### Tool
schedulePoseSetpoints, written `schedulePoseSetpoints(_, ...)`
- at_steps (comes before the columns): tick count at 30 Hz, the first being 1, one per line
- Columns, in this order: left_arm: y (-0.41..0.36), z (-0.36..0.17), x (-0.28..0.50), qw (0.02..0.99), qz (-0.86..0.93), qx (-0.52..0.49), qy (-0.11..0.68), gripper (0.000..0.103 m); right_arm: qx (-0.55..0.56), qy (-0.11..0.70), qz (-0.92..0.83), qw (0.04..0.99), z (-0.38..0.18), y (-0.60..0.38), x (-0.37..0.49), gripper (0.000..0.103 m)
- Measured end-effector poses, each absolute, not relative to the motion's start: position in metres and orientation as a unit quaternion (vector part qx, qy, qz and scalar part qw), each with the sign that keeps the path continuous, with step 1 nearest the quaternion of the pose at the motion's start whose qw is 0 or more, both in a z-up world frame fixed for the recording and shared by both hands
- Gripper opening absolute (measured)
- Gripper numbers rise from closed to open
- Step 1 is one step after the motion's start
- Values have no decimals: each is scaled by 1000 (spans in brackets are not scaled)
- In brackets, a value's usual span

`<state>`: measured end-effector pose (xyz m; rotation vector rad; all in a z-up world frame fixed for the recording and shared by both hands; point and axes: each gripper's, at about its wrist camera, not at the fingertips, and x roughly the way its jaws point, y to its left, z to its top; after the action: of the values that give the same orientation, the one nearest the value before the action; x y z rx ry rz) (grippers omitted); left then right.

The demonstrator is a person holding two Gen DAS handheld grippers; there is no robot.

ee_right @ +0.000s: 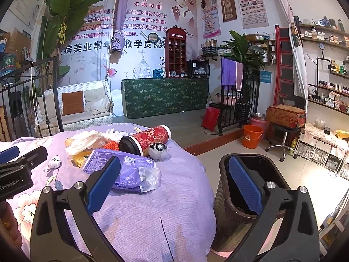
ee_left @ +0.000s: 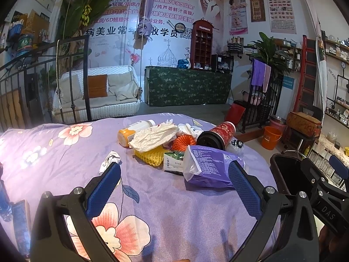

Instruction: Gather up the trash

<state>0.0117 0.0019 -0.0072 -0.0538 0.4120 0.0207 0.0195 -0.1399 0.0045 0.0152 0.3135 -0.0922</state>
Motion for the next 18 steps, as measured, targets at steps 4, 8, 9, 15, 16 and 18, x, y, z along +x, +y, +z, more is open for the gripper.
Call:
schedulePoseSetpoints(4,2,-7,12,978,10,-27,205,97,7,156,-46,987,4,-140,20,98)
schedulePoseSetpoints(8,3,-8,12,978,10,-28,205,97,7,157,-46,987,5,-140,19,98)
schedulePoseSetpoints(9,2,-8,12,978,10,-28,204,97,7,157,-45,987,5,-140,19,98)
schedulePoseSetpoints(15,3,-8,12,978,10,-28,205,97,8,157,-46,987,5,-140,19,98)
schedulePoseSetpoints(16,3,-8,12,978,10,-28,204,97,8,157,-46,987,5,-140,19,98)
schedulePoseSetpoints(18,3,-8,12,978,10,-28,205,97,8,157,-45,986,5,-140,19,98)
